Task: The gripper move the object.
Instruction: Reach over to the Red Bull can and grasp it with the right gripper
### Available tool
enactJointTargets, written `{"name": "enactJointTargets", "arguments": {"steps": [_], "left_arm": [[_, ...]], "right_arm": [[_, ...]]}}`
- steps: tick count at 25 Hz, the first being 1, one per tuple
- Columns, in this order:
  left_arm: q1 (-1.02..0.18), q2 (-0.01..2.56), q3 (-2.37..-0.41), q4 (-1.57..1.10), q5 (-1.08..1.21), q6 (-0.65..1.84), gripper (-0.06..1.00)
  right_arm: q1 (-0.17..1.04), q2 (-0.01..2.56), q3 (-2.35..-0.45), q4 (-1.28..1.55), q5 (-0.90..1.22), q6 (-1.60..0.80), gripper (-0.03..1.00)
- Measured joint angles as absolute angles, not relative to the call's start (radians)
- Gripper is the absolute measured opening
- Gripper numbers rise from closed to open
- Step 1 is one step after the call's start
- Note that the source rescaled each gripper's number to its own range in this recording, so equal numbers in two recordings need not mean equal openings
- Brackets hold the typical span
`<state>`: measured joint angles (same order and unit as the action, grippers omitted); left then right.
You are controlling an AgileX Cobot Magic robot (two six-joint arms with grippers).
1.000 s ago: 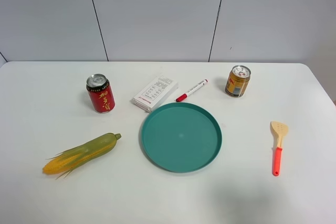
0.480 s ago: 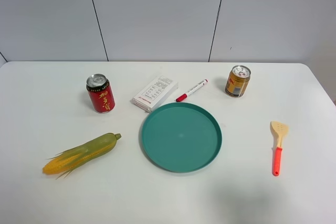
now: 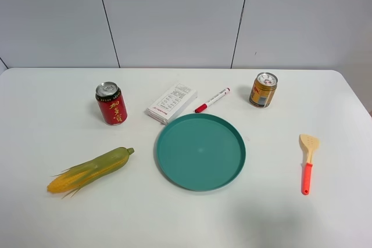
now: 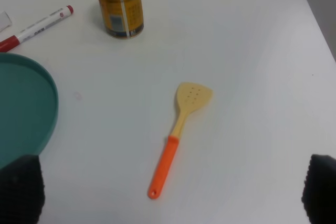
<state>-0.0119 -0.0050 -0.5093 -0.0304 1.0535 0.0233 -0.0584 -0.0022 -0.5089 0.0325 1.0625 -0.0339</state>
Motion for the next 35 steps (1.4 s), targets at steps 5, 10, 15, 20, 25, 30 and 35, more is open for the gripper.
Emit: {"name": "enactJointTargets", "arguments": {"steps": [5,10,15,20,25,30,35], "left_arm": [[-0.012,-0.005,-0.509,-0.030,1.054,0.023,1.00],[-0.012,-0.005,-0.509,-0.030,1.054,0.023,1.00],[-0.012,-0.005,-0.509,-0.030,1.054,0.023,1.00],[-0.012,-0.005,-0.509,-0.030,1.054,0.023,1.00],[-0.012,-0.005,-0.509,-0.030,1.054,0.023,1.00],[-0.012,-0.005,-0.509,-0.030,1.054,0.023,1.00],[-0.012,-0.005,-0.509,-0.030,1.054,0.023,1.00]], "right_arm": [[-0.058,-0.002,-0.509,0.033,1.063,-0.031,1.00],[-0.058,0.031,-0.550,0.022,1.056,-0.031,1.00],[-0.058,0.190,-0.625,0.022,1.037,-0.040,1.00],[-0.058,0.401,-0.720,0.022,1.017,-0.048,1.00],[-0.058,0.605,-0.802,0.022,0.968,-0.078,1.00],[-0.058,0.768,-0.853,0.023,0.903,-0.101,1.00],[-0.058,0.934,-0.910,0.024,0.844,-0.109,1.00]]}}
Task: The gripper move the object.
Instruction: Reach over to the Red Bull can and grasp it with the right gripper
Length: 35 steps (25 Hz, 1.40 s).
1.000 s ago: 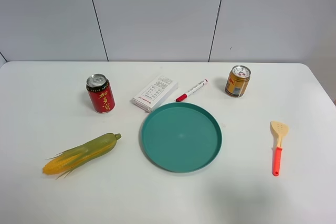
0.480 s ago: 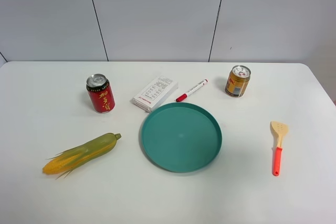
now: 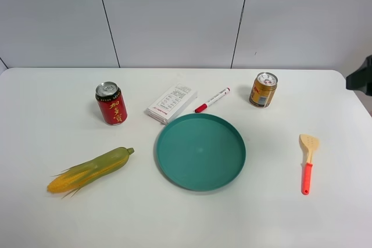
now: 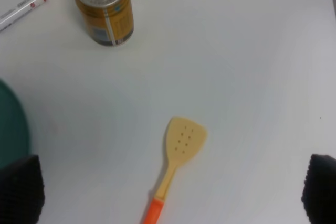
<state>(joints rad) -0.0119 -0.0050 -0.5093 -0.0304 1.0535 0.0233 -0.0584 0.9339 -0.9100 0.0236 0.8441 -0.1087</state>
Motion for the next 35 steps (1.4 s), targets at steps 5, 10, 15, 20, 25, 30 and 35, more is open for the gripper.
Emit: {"name": "enactJointTargets", "arguments": {"steps": [5,10,15,20,25,30,35], "left_arm": [[-0.012,-0.005,-0.509,-0.030,1.054,0.023,1.00],[-0.012,-0.005,-0.509,-0.030,1.054,0.023,1.00],[-0.012,-0.005,-0.509,-0.030,1.054,0.023,1.00],[-0.012,-0.005,-0.509,-0.030,1.054,0.023,1.00],[-0.012,-0.005,-0.509,-0.030,1.054,0.023,1.00],[-0.012,-0.005,-0.509,-0.030,1.054,0.023,1.00],[-0.012,-0.005,-0.509,-0.030,1.054,0.023,1.00]], "right_arm": [[-0.058,1.149,-1.037,0.024,0.801,-0.109,1.00],[-0.034,1.340,-1.185,0.026,0.789,-0.110,1.00],[0.034,1.516,-1.332,0.037,0.792,-0.113,1.00],[0.062,1.679,-1.439,0.048,0.821,-0.113,1.00],[0.065,1.794,-1.470,0.048,0.833,-0.114,1.00],[0.071,1.883,-1.470,0.054,0.802,-0.119,1.00],[0.085,1.932,-1.470,0.081,0.733,-0.130,1.00]]}}
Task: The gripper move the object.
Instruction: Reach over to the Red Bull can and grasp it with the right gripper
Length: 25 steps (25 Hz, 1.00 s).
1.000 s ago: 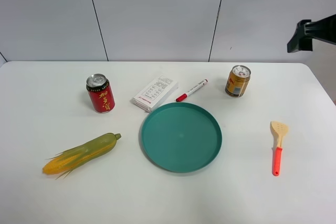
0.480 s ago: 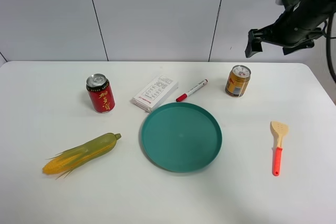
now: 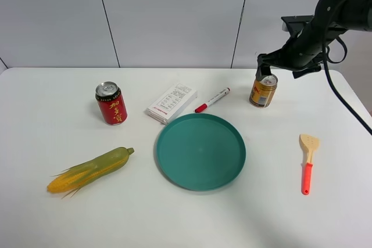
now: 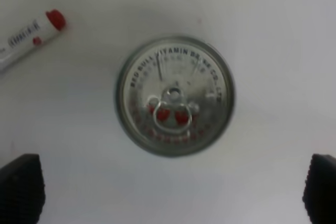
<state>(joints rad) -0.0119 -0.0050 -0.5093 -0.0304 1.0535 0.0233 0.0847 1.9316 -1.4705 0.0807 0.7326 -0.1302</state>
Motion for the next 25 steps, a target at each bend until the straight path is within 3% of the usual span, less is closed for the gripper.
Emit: {"name": "enactJointTargets", "arguments": {"steps": [25], "left_arm": [[-0.012,-0.005,-0.509,-0.030,1.054,0.023,1.00]], "right_arm": [[0.092,2.049,-1.473,0.103,0.551,-0.136,1.00]]}}
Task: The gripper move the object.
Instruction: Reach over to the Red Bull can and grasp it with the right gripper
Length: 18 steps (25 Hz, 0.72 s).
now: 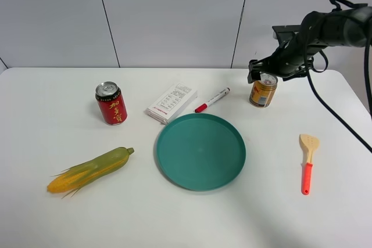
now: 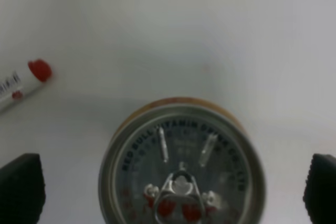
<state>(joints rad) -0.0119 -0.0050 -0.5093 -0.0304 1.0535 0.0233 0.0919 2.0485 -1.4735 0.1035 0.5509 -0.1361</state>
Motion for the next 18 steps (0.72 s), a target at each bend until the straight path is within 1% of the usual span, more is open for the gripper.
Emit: {"name": "enactJointTargets", "arguments": {"steps": [5,18], "left_arm": [[-0.012,-0.005,-0.509,-0.030,1.054,0.023,1.00],[-0.012,-0.005,-0.509,-0.030,1.054,0.023,1.00]], "right_arm": [[0.101,2.101,-1.473,0.105,0.551,-0.136,1.00],[0.101,2.119,-1.473,0.112,0.502,-0.136,1.00]]}}
